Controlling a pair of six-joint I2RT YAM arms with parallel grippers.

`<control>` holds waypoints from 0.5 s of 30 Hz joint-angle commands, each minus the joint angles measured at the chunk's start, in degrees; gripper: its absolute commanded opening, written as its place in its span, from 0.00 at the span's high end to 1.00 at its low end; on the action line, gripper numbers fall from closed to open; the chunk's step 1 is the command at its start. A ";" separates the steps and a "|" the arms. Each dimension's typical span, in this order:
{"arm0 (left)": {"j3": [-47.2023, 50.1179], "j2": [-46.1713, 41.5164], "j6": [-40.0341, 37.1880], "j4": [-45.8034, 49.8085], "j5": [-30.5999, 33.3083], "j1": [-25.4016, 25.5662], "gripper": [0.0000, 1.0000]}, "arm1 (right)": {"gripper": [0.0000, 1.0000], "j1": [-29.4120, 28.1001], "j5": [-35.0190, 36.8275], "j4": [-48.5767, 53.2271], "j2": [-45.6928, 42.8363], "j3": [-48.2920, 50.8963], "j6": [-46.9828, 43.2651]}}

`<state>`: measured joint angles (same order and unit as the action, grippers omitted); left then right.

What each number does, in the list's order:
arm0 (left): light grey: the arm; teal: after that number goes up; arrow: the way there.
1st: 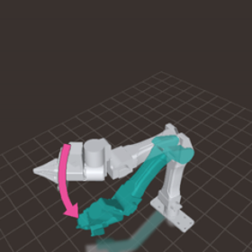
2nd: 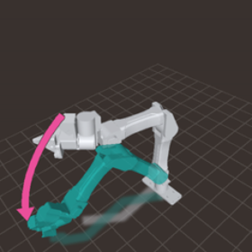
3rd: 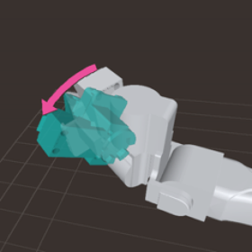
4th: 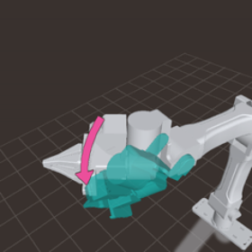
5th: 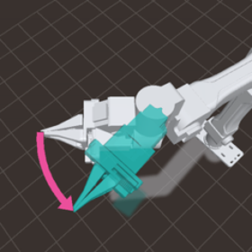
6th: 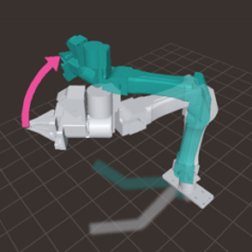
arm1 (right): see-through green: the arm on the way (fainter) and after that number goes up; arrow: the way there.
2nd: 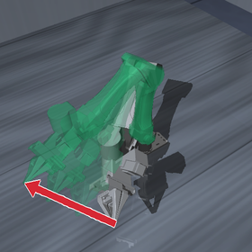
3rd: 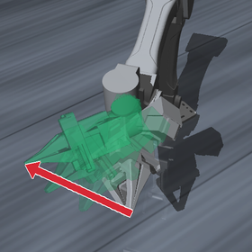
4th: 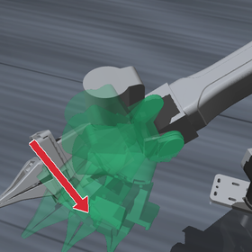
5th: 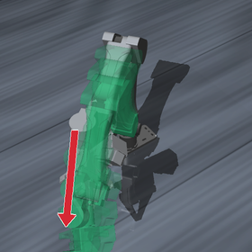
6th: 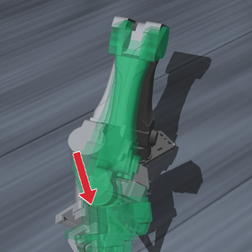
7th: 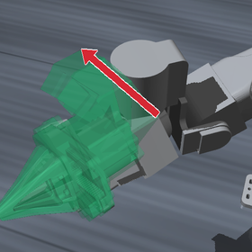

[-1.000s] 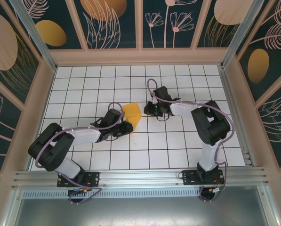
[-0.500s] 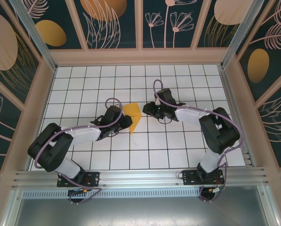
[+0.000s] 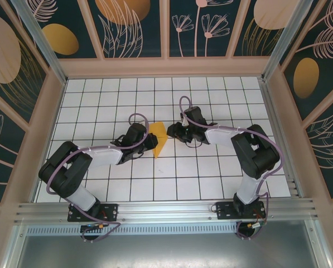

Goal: Fold a paper plane with a square sheet of paper (pick it up from the middle)

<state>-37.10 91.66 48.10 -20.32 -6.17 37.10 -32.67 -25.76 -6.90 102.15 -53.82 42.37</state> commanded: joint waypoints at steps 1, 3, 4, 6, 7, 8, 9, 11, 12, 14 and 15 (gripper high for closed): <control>1.62 -2.43 -1.20 -5.25 -2.66 -0.02 0.93 | 0.60 0.54 -4.11 -3.38 0.11 1.46 -1.09; 2.16 -3.48 -1.25 -6.51 -3.60 -0.02 0.95 | 0.59 1.01 -5.97 -4.70 -0.87 2.58 -1.82; 2.50 -4.07 -1.25 -6.95 -3.88 -0.07 0.95 | 0.59 1.02 -6.90 -5.19 -1.52 3.13 -2.26; 2.89 -5.26 -1.28 -7.56 -4.37 -0.19 0.96 | 0.58 2.52 -8.36 -6.11 -3.01 4.38 -2.85; 3.19 -5.90 -1.17 -7.99 -4.56 -0.26 0.96 | 0.56 3.26 -9.53 -7.07 -3.80 5.16 -3.04; 3.54 -6.49 -0.99 -8.60 -4.95 -0.31 0.96 | 0.55 3.84 -10.61 -7.74 -4.48 5.79 -3.15; 3.77 -6.89 -0.67 -9.15 -5.33 -0.41 0.96 | 0.54 4.17 -11.34 -8.09 -4.96 6.27 -3.11; 4.14 -7.77 0.05 -9.94 -6.18 -0.46 0.96 | 0.50 4.70 -12.99 -9.49 -5.78 7.09 -2.97; 4.44 -8.08 0.49 -10.49 -6.43 -0.51 0.96 | 0.50 4.84 -13.53 -10.04 -5.90 7.28 -2.65; 5.08 -8.84 1.44 -11.51 -6.81 -0.64 0.96 | 0.48 4.92 -14.97 -12.14 -5.71 7.75 -1.70; 5.29 -9.24 1.83 -11.90 -7.05 -0.77 0.96 | 0.48 4.93 -15.53 -13.20 -5.48 8.00 -1.09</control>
<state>-32.88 84.12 48.49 -28.56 -11.55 36.88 -27.75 -37.06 -14.52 98.26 -47.03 40.88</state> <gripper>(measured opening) 0.070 0.519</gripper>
